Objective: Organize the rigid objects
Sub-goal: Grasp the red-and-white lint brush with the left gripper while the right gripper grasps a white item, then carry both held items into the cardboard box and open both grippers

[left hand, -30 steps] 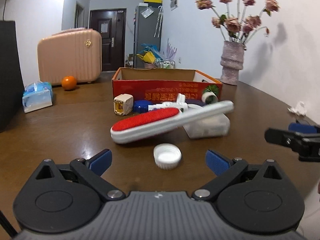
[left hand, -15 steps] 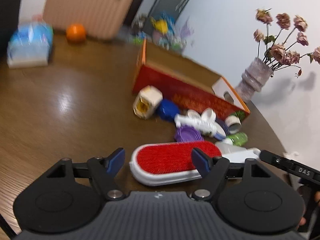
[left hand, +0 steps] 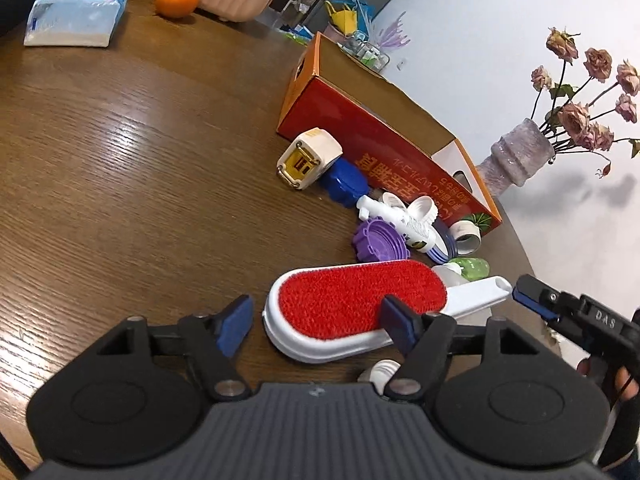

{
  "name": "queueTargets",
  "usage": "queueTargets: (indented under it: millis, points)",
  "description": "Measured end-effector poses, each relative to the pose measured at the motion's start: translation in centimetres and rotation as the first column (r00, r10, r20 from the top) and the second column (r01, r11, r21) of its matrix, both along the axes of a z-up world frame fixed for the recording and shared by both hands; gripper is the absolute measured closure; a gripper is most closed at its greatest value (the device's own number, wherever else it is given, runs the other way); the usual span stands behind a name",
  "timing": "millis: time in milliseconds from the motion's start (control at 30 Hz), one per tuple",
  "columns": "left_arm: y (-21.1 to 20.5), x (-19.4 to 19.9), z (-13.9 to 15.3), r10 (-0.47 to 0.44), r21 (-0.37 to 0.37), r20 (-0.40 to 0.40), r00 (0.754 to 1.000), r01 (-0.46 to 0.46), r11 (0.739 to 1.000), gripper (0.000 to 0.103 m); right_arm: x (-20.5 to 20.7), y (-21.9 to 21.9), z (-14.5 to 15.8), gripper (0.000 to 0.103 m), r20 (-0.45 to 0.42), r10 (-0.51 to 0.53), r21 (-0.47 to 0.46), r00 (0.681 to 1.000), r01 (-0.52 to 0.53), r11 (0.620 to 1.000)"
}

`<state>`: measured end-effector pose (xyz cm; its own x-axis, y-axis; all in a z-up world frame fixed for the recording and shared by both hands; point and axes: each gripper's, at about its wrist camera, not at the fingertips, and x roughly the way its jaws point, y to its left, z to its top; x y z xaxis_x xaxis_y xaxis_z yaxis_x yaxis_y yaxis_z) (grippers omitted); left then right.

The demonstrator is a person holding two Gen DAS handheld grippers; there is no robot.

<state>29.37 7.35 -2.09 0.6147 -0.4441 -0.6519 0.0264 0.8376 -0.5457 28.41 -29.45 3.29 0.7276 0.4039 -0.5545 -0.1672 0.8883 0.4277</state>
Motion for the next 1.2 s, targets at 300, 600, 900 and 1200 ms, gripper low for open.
queueTargets:
  millis: [300, 600, 900, 1200]
  points:
    - [0.3, -0.4, -0.3, 0.081, -0.073, -0.038, 0.996, -0.083, 0.994, 0.044, 1.3, 0.9, -0.2, 0.087, -0.068, 0.037, -0.052, 0.997, -0.040, 0.998]
    - [-1.1, 1.6, 4.6, 0.122, -0.037, 0.160, 0.980, -0.117, 0.992, 0.049, -0.2, -0.5, 2.0, 0.087, 0.048, -0.037, 0.017, 0.998, 0.037, 0.999]
    - [-4.5, 13.9, 9.7, 0.069, 0.047, 0.306, 0.949, -0.087, 0.995, 0.049, 10.2, -2.3, 5.0, 0.087, 0.116, -0.138, 0.083, 0.984, 0.129, 0.988]
    - [-5.4, 18.6, 4.9, 0.055, 0.178, 0.229, 0.972, -0.097, 0.979, 0.049, 18.3, -1.0, -0.2, 0.090, -0.030, -0.099, -0.017, 0.995, 0.099, 0.995]
